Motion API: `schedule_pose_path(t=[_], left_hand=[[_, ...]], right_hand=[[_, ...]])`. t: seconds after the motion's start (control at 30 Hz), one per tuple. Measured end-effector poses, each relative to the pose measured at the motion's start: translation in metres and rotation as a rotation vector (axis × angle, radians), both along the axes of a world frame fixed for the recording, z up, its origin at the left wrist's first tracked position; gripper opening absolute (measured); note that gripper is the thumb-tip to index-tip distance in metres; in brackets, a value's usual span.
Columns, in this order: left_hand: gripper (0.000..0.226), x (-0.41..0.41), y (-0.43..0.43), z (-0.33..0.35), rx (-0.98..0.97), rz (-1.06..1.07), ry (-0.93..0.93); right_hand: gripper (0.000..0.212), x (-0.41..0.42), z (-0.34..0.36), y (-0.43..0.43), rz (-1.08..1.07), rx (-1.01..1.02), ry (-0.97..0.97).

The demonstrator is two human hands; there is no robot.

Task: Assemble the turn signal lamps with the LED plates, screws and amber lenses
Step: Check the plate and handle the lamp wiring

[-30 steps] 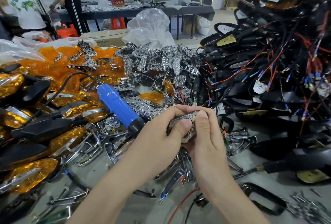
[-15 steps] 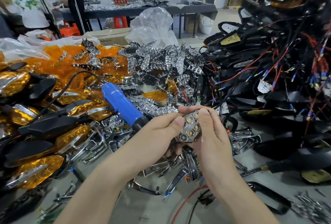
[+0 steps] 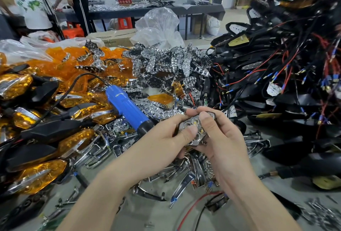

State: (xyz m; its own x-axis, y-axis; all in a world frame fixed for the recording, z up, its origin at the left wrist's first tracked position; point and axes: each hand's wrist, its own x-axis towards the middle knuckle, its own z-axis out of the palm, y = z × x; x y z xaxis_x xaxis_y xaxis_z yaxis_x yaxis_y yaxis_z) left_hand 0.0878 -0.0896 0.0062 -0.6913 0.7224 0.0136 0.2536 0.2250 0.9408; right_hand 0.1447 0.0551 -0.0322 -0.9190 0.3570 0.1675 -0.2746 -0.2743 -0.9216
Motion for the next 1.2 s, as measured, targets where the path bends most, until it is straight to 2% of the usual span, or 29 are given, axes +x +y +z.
schedule_pose_path(t=[0.23, 0.43, 0.53, 0.7, 0.87, 1.2], left_hand=[[0.02, 0.003, 0.004, 0.0, 0.024, 0.046, 0.108], [0.021, 0.009, 0.01, -0.002, 0.019, 0.104, -0.003], [0.022, 0.014, 0.013, 0.003, 0.018, 0.111, 0.015], [0.022, 0.009, -0.001, 0.006, -0.22, 0.083, 0.058], [0.002, 0.001, -0.006, 0.006, -0.264, 0.091, 0.159], [0.016, -0.002, -0.007, 0.005, -0.262, 0.152, 0.278]], right_hand=[[0.019, 0.0, 0.0, -0.001, -0.001, -0.017, 0.013], [0.031, -0.001, -0.001, -0.008, 0.052, -0.152, -0.059], [0.034, -0.002, 0.0, -0.006, -0.031, -0.121, -0.062], [0.028, -0.003, 0.01, 0.014, -0.175, -0.417, 0.07], [0.03, -0.004, 0.016, 0.023, -0.219, -0.549, 0.088], [0.029, -0.002, 0.017, 0.024, -0.153, -0.589, 0.131]])
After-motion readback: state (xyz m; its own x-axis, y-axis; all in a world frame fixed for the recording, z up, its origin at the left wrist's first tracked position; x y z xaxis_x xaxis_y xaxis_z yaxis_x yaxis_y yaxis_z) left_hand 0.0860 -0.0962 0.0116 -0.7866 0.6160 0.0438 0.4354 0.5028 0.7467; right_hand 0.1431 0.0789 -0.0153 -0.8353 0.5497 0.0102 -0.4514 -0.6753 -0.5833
